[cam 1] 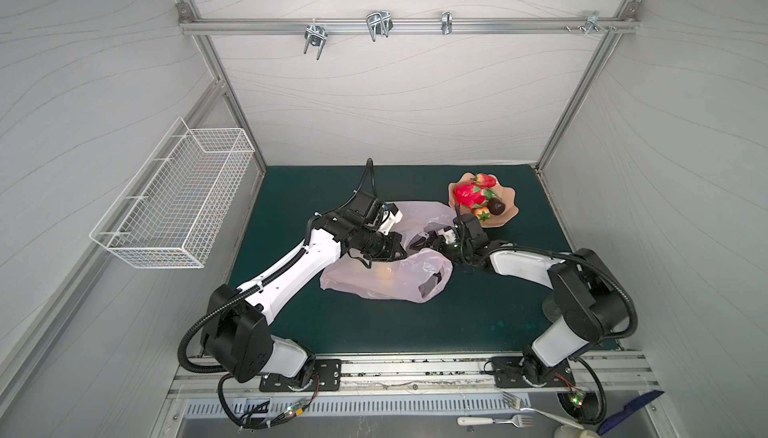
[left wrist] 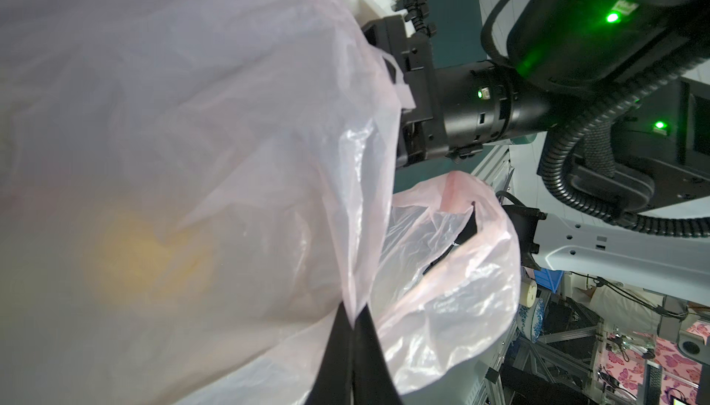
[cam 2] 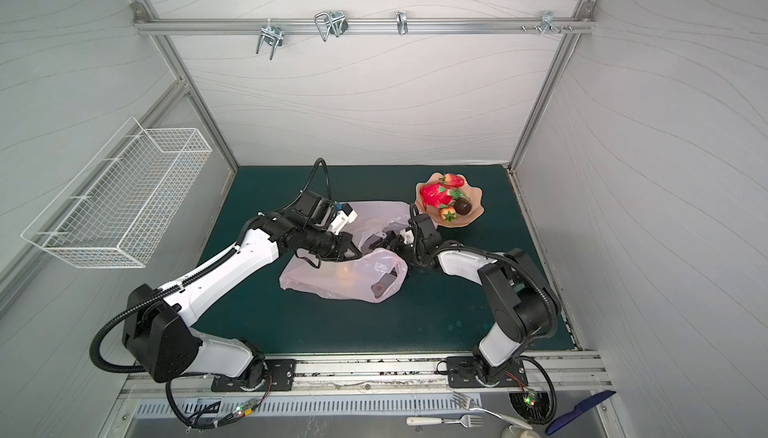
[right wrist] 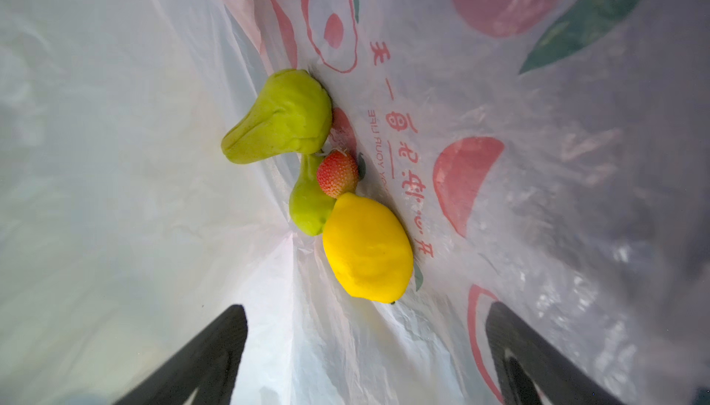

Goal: Place the fruits into the plastic bag
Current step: 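Withdraw the right gripper from the bag back toward the bowl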

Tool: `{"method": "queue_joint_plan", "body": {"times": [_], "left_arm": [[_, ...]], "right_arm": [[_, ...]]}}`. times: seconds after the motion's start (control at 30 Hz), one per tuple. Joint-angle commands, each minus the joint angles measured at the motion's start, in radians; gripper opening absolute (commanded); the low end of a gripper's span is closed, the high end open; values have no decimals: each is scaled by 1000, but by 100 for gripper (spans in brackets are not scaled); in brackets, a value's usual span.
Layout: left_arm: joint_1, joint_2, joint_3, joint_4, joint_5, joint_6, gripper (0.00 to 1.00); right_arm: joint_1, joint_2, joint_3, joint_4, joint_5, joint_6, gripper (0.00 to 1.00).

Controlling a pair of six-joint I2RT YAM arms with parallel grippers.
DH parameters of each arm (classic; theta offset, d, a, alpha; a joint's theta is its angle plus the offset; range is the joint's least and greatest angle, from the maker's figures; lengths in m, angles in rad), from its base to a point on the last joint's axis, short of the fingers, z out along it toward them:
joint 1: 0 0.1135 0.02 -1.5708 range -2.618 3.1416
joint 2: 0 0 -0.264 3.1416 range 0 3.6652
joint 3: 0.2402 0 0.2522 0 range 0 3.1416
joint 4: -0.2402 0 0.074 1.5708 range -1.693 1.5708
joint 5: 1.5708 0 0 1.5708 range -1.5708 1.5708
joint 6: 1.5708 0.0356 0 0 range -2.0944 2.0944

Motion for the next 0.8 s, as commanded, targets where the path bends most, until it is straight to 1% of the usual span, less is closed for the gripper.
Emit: {"method": "queue_joint_plan", "body": {"times": [0.0,0.2,0.37,0.6,0.77], "left_arm": [[-3,-14,0,29,-2,17,0],[-3,-13,-4,38,0,17,0],[-3,-10,-12,46,7,15,0],[-2,-8,-18,50,9,15,0],[-4,-5,-17,51,10,14,0]], "right_arm": [[-28,-78,-14,-88,20,-40,99],[-90,-194,-36,-220,30,-102,99],[-155,-282,-68,-293,20,-133,99],[-270,-399,-84,-429,0,-211,99],[-362,-438,-80,-505,-24,-268,99]]}}
